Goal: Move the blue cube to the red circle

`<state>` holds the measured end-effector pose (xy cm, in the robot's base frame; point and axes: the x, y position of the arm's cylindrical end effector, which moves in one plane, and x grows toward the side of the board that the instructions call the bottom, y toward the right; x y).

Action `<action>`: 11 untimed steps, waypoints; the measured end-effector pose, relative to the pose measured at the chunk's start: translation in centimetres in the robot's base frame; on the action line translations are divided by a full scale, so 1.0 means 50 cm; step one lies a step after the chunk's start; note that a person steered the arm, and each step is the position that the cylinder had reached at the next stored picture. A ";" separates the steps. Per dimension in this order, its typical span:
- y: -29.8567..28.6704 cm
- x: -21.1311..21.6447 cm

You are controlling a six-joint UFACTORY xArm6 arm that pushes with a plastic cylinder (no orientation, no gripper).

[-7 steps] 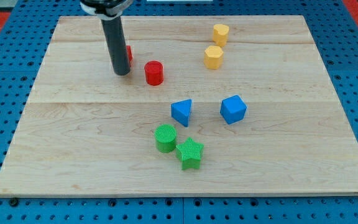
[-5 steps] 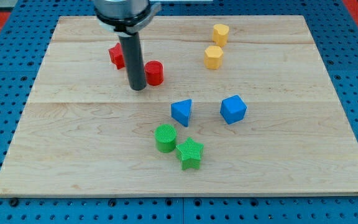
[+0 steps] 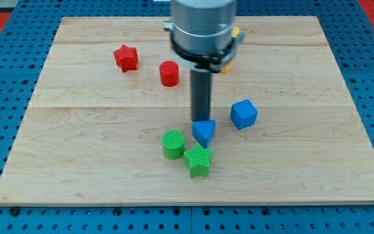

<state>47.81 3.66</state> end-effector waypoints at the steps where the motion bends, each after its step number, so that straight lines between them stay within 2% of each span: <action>1: 0.076 0.000; 3: 0.142 -0.021; 5: 0.279 -0.005; 6: 0.310 -0.004; 8: 0.316 -0.056; 9: 0.286 -0.120; 11: 0.372 -0.143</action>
<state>40.66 22.25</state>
